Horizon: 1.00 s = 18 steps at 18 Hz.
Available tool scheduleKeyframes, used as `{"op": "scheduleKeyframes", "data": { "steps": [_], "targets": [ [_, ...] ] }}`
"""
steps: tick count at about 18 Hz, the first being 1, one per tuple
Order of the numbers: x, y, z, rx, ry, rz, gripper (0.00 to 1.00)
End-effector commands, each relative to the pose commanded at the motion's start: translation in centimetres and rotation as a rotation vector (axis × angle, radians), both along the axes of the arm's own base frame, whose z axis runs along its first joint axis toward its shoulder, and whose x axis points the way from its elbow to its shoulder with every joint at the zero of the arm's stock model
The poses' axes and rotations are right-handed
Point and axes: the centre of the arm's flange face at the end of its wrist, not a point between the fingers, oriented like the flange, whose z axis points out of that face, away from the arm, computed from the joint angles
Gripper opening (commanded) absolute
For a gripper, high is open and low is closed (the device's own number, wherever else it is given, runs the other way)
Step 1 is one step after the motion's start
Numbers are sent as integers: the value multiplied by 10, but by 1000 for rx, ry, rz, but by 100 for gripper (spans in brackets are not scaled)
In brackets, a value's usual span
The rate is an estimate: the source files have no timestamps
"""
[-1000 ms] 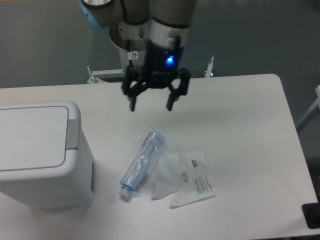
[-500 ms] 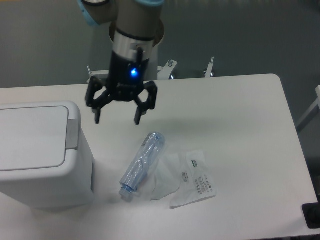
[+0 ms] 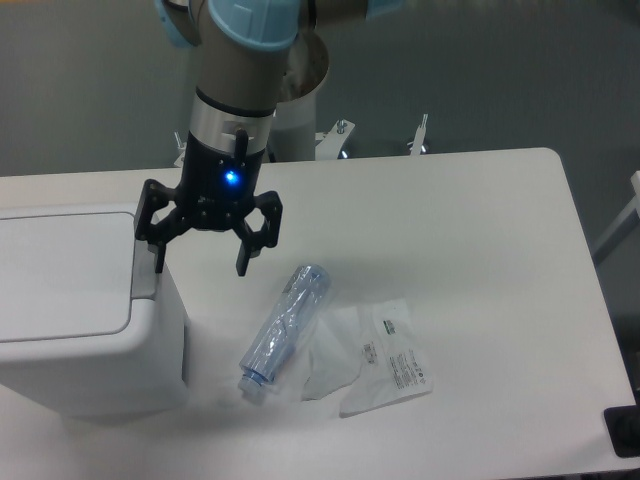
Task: Open the trash can
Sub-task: 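Lower the gripper finger onto the lid edge of the trash bin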
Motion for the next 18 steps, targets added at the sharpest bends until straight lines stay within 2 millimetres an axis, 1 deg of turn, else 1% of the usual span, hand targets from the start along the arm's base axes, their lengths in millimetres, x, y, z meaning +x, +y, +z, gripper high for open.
{"op": "scheduleKeyframes", "data": {
  "steps": [18],
  "targets": [
    [5,3,-15,-21,-16,-10,100]
  ]
}}
